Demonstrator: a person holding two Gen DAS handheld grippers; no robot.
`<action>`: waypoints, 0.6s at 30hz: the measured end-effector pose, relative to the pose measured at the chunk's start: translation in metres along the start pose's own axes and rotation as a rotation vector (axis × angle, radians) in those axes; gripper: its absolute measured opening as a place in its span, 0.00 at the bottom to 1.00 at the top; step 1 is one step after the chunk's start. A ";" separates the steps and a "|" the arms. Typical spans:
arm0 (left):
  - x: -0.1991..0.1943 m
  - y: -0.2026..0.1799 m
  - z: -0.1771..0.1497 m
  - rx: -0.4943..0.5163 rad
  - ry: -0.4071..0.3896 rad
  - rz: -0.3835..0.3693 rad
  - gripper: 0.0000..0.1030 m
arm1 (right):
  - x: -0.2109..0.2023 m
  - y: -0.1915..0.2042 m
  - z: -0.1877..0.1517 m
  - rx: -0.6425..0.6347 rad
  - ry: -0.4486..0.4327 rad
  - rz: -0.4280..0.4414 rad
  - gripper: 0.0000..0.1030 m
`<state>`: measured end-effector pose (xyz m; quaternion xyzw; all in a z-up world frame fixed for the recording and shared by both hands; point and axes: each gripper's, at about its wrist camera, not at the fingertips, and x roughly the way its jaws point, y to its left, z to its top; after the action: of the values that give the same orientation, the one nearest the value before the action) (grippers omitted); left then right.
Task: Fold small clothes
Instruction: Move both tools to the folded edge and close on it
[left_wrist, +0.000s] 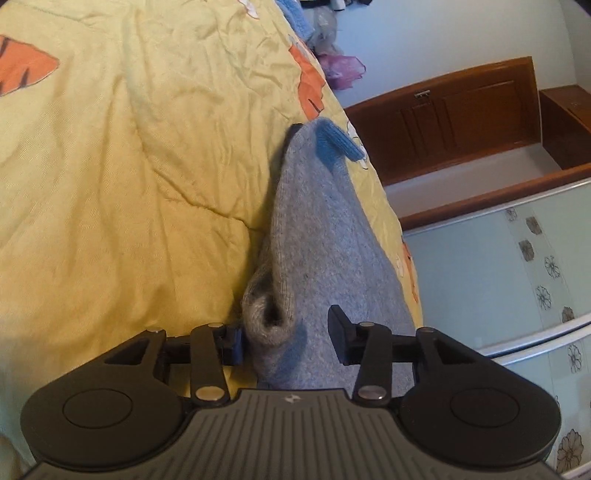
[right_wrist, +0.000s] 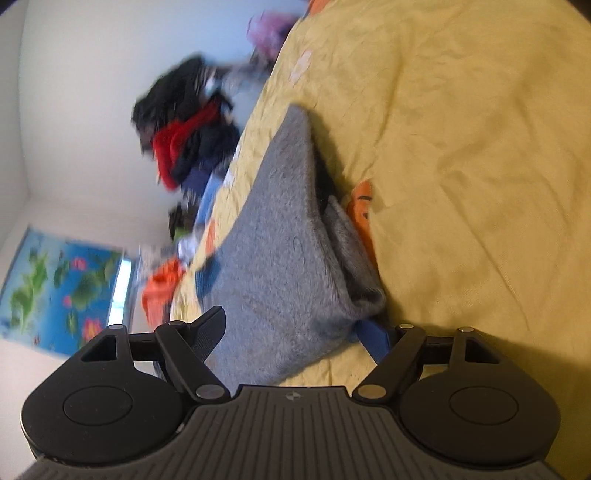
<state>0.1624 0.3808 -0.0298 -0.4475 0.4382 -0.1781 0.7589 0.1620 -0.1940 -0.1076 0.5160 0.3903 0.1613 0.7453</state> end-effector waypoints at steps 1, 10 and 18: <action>0.003 0.000 0.004 0.004 0.018 -0.004 0.41 | 0.003 0.001 0.005 -0.019 0.024 -0.007 0.74; 0.015 -0.007 0.026 0.068 0.124 -0.029 0.53 | -0.019 0.010 0.043 -0.156 0.034 -0.152 0.68; 0.036 -0.018 0.033 0.103 0.148 -0.045 0.56 | 0.018 0.021 0.040 -0.213 0.198 -0.102 0.71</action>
<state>0.2122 0.3648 -0.0259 -0.4033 0.4732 -0.2499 0.7423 0.2068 -0.1990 -0.0900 0.3951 0.4685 0.2137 0.7607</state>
